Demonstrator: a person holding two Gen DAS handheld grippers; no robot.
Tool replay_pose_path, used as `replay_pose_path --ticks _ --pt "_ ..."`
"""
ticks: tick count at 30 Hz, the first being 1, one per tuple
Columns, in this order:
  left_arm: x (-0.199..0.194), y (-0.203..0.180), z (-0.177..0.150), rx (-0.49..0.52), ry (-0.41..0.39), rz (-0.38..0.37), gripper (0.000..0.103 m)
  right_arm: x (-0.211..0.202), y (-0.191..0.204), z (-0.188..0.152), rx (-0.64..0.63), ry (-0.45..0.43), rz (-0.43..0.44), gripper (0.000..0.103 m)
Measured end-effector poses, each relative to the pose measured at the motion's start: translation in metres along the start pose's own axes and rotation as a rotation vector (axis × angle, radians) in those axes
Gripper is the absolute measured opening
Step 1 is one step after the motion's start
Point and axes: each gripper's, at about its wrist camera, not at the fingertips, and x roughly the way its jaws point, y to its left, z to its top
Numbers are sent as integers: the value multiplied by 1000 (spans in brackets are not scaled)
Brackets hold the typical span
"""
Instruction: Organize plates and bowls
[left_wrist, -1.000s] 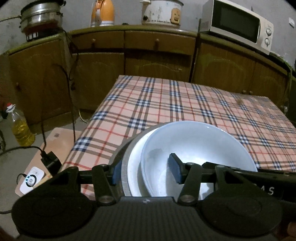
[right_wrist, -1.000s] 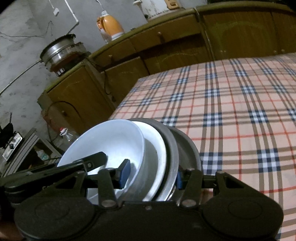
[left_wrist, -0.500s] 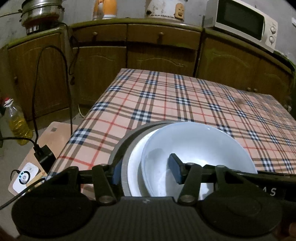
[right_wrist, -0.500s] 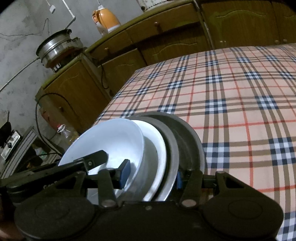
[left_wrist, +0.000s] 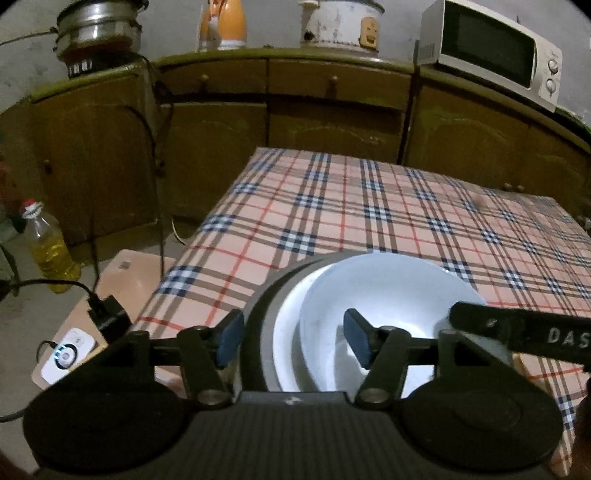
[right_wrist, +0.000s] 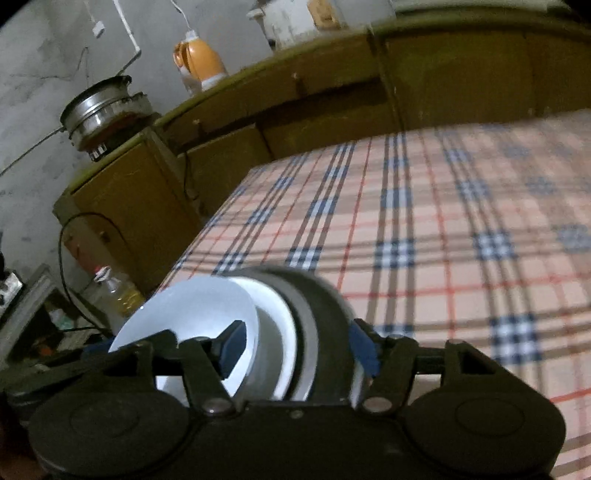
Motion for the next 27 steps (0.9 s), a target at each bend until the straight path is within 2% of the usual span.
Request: replay_pose_path --ticks 2,3,6,9,13,15,20,27 --pt "-11 -1 0 10 -15 5 66 -13 6 1 -41 -22 11 77" --pt "-17 -1 -1 12 -24 6 69 -21 10 1 -67 -37 5 80" --pt "-43 -2 -5 -7 -54 7 73 -49 21 -5 -166 -81 -27 80" --pt "-68 -7 -9 -21 -87 14 84 -75 30 -18 -231 -101 -57 80" --pt "-99 -19 -14 -13 -107 22 102 -99 34 -38 -214 -73 -84 80" --pt "-110 -25 -17 -8 -124 17 103 -108 36 -48 -220 -54 -110 80" --pt "-125 -37 -24 6 -145 23 103 -127 38 -66 -216 -28 -109 80" --pt "-141 -47 -33 21 -173 21 103 -155 41 -69 -217 -75 -109 80"
